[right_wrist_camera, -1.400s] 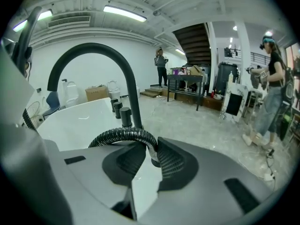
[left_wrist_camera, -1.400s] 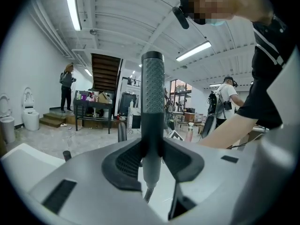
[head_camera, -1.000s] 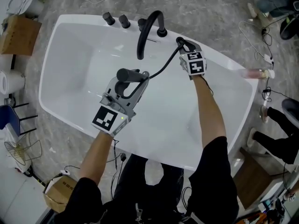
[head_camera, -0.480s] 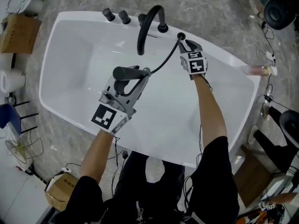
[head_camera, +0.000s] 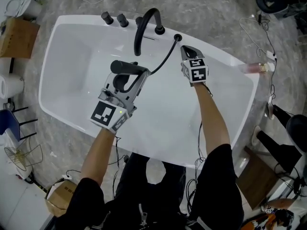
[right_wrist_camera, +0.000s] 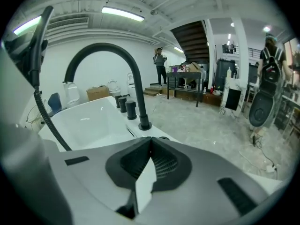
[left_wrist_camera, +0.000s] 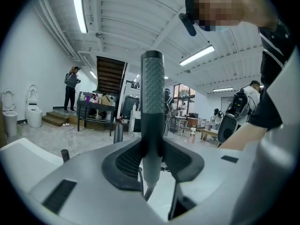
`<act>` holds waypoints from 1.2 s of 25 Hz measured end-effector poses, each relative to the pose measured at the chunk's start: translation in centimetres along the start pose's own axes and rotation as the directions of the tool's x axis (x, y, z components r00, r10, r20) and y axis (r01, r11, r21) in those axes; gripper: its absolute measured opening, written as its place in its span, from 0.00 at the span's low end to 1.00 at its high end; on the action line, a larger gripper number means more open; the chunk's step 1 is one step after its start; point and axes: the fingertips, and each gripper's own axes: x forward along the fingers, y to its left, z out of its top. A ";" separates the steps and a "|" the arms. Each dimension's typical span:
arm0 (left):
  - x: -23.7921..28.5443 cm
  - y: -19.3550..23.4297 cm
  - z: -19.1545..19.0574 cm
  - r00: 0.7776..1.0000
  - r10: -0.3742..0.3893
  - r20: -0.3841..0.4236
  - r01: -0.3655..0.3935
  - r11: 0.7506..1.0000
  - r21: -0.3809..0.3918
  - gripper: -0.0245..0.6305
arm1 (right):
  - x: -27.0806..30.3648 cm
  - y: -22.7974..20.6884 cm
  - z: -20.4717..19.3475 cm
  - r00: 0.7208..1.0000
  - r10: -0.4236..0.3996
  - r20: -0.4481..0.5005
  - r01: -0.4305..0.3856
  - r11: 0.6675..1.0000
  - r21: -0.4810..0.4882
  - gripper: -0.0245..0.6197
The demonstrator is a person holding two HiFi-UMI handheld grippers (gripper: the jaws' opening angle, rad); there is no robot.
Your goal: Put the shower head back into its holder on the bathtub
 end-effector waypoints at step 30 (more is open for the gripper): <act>4.8 -7.9 16.1 0.995 -0.042 0.089 0.030 0.991 0.131 0.27 | -22.2 0.6 1.7 0.999 0.035 0.027 -0.036 0.999 0.015 0.05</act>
